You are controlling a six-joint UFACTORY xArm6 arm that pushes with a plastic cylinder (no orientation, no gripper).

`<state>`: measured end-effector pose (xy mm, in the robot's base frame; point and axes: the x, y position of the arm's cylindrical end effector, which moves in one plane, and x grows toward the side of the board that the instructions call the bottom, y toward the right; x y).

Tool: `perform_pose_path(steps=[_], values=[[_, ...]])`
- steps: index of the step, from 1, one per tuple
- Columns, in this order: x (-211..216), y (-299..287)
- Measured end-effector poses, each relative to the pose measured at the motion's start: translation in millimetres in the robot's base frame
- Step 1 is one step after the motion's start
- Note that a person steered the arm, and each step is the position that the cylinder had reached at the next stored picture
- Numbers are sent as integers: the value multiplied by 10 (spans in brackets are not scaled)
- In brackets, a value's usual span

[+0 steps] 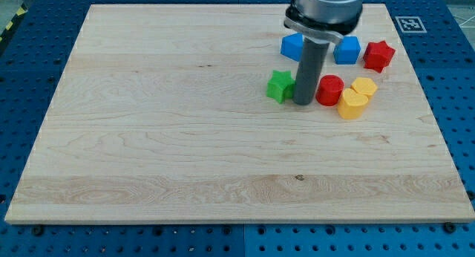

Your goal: Slide the green star closer to the blue triangle

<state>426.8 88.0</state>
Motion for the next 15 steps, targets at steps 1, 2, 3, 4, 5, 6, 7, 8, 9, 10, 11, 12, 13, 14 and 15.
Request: perform_pose_path(steps=[1, 2, 3, 4, 5, 6, 7, 8, 9, 10, 11, 12, 13, 14, 15], values=[[-388, -411], [-551, -535], [-267, -560], [1, -756], [-98, -1129], [-454, -1213], [-700, -1179], [-748, -1180], [-477, -1312], [-165, -1154], [-177, -900], [-564, -851], [-804, -786], [-827, -896], [-870, -1395]])
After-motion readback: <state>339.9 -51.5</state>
